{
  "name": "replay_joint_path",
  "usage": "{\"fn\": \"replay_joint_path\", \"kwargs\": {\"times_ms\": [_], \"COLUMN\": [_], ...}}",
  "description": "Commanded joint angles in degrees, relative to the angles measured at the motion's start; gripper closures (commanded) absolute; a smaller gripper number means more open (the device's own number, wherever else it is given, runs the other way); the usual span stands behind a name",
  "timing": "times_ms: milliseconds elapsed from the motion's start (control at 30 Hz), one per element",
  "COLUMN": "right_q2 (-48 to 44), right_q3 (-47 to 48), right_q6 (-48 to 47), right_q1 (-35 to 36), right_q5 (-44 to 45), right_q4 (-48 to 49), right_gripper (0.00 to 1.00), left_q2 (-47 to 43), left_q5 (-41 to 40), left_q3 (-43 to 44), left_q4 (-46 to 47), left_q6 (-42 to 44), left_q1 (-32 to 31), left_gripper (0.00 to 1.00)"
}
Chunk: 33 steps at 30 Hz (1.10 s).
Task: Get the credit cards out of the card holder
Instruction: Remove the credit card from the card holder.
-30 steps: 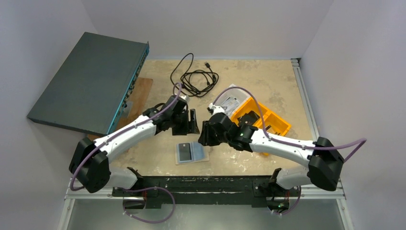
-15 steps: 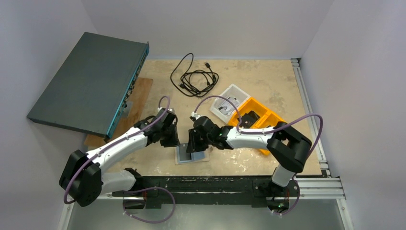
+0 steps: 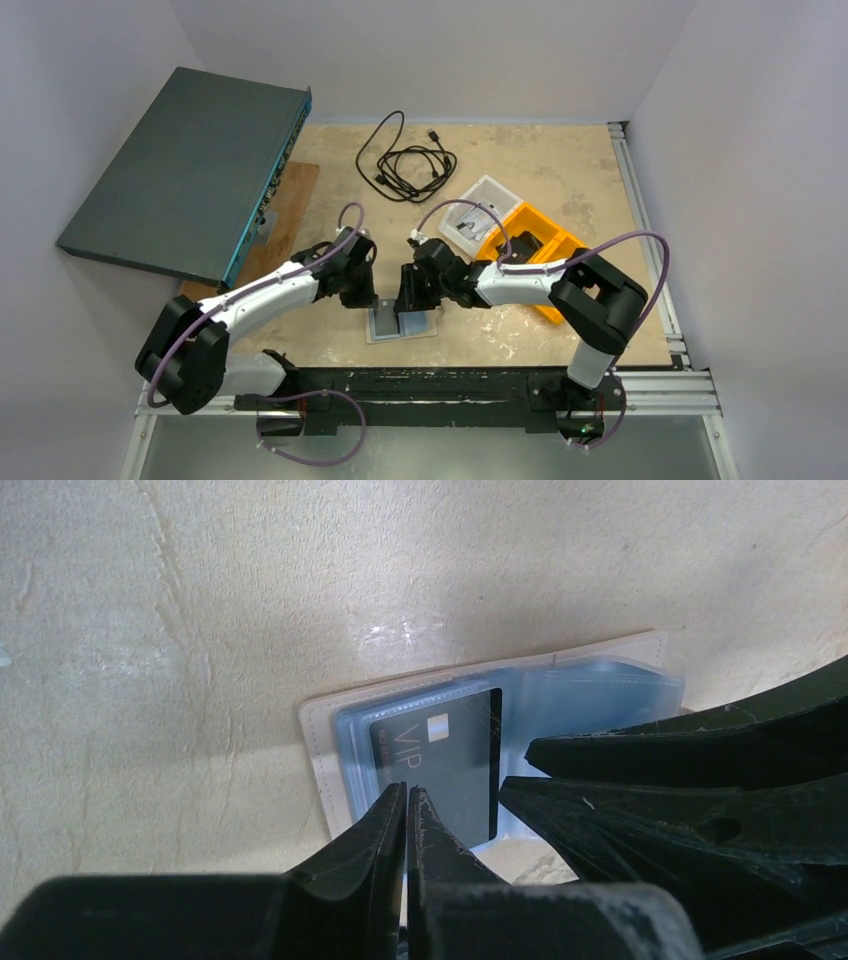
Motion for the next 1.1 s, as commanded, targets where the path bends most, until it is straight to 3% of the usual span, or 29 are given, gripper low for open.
{"fn": "replay_joint_path", "kwargs": {"times_ms": [0, 900, 1067], "right_q2": [1.03, 4.52, 3.95], "right_q3": [-2.05, -7.85, -12.03], "right_q6": [0.79, 3.54, 6.31], "right_q1": [-1.02, -5.28, -7.91], "right_q5": [-2.83, -9.93, -14.19], "right_q4": [4.47, 13.76, 21.03], "right_gripper": [0.73, 0.73, 0.73], "left_q2": [1.54, 8.98, 9.74], "left_q5": [0.18, 0.52, -0.62], "left_q3": [-0.42, 0.16, -0.1], "left_q4": [2.15, 4.27, 2.84], "left_q6": [0.15, -1.38, -1.75], "left_q1": [0.17, -2.24, -2.26], "left_gripper": [0.98, 1.0, 1.0]}}
